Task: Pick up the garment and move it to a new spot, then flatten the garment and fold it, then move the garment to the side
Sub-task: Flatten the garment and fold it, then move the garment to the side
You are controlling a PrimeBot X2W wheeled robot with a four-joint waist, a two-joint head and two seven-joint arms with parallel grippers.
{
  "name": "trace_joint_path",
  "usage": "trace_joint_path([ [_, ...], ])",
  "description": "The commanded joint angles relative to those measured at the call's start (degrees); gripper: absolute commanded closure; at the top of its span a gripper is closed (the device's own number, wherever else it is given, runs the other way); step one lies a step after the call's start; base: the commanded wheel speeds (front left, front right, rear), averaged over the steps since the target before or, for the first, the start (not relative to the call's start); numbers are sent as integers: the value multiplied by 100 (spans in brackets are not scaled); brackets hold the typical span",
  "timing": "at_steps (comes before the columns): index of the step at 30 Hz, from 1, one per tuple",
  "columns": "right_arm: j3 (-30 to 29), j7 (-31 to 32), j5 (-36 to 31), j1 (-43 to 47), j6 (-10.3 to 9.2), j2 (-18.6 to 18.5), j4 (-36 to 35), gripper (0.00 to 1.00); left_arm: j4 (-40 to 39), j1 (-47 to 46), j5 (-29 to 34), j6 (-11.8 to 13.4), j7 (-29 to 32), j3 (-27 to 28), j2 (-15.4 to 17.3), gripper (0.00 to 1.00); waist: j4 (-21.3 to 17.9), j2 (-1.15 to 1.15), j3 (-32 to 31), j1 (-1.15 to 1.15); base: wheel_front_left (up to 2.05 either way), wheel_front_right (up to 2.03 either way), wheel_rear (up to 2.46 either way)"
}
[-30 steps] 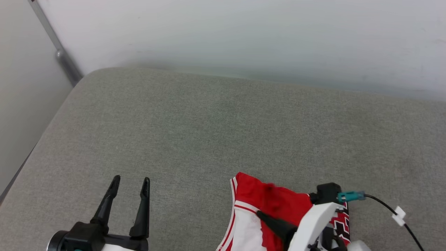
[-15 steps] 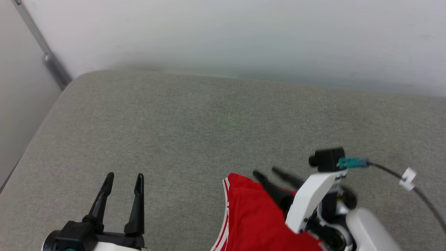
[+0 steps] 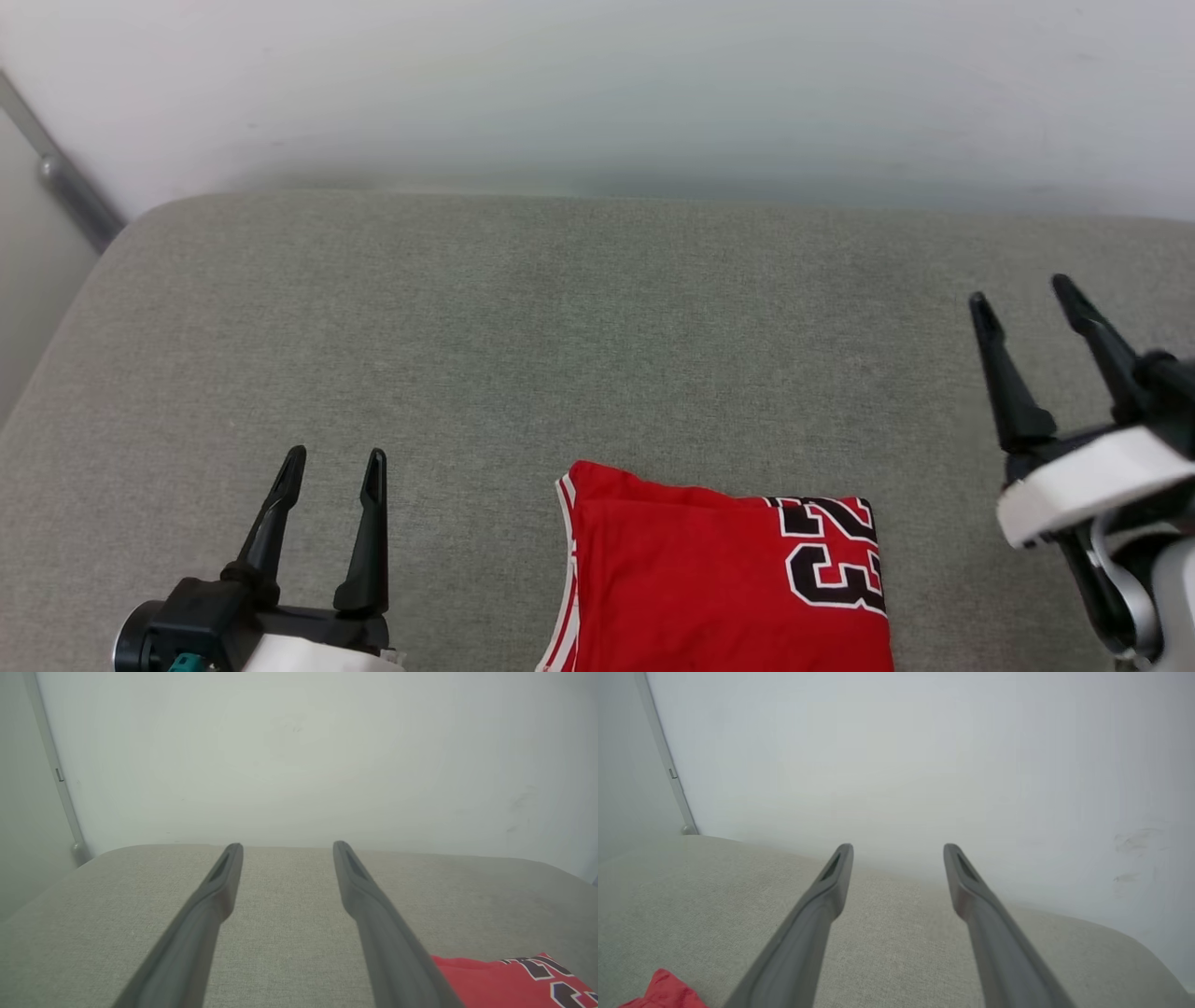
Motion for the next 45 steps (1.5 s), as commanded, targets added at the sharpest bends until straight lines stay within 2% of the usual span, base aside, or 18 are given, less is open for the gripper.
trace_joint_path([
  [1, -161, -176, -94, 231, -2, -26, -212, 0, 2, -75, -14, -6, -13, 3, -15, 0, -48, 0, 42, 0, 0, 0, 0],
  [7, -501, -762, -370, 1016, -2, 14, -705, 0, 23, -103, 4, -6, -13, -54, -33, 0, -95, 0, 95, 0, 0, 0, 0],
  [14, -517, -1308, -509, 1667, -2, 490, -802, 0, 26, 36, -78, -6, -13, 6, -66, 0, -164, 0, 66, 0, 0, 0, 0],
  [22, -470, -1484, -543, 1823, -3, 767, -691, 0, 47, 126, 21, -6, -13, -58, -42, 0, -243, 0, 39, 0, 0, 0, 0],
  [32, -531, -1365, -400, 1849, -2, 860, -586, 0, 17, 85, -29, -6, -13, -75, -75, 0, -247, 0, -25, 0, 0, 0, 0],
  [35, -477, -1113, -289, 1883, -2, 832, -573, 0, -6, 88, -66, -6, -13, -66, -100, 0, -246, 0, -17, 0, 0, 0, 0],
  [38, -392, -563, -154, 1943, -3, 731, -596, 0, 23, 79, -26, -6, -13, -106, -61, 0, -216, 0, -9, 0, 0, 0, 0],
  [43, -65, 1143, 249, 2018, -2, 419, -882, 0, 35, 73, -14, -6, -13, -92, -45, 0, -188, 0, 44, 0, 0, 0, 0],
  [45, -100, 1909, 337, 2009, -3, 344, -1025, 0, 22, 41, 47, -6, -13, -108, -10, 0, -178, 0, 85, 0, 0, 0, 0],
])
